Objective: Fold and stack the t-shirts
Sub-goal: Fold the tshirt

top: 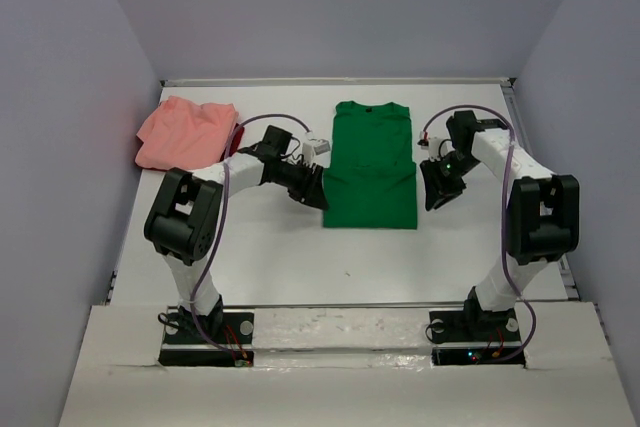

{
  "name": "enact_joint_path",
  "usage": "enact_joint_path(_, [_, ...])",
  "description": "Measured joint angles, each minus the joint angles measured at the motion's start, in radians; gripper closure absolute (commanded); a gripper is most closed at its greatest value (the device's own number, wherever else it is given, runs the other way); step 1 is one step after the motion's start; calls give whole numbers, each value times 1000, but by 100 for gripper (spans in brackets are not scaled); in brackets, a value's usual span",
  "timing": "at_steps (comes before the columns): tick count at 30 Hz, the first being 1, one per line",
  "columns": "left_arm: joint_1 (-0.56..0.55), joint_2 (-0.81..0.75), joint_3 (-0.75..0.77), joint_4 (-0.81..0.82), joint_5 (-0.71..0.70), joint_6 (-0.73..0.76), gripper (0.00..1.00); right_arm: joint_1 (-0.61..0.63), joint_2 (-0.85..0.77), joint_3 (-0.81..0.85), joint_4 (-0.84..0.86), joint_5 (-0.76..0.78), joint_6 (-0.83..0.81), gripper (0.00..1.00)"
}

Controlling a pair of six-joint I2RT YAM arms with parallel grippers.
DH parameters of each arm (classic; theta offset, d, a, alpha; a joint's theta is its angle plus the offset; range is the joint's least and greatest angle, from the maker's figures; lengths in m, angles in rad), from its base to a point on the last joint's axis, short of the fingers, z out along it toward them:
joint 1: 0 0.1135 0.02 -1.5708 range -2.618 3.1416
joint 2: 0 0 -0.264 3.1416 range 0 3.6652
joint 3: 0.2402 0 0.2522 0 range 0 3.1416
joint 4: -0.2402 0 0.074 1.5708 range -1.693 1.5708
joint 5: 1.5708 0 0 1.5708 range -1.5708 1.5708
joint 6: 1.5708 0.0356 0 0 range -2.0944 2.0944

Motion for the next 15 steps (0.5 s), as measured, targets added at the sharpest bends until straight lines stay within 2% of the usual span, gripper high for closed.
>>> enact_joint_path(6, [-2,-7,-117,79,-87,-63,53,0,-34,-68,42,27,7,58])
enact_joint_path(10, [-37,-29,-124,69,-189,-16,54,0,-55,-82,69,51,8,56])
enact_joint_path(12, [-87,-53,-106,46,-261,31,64,0,-64,-90,90,67,8,55])
enact_joint_path(15, [-159,-80,-66,26,-357,110,66,0,-93,-123,119,95,0,51])
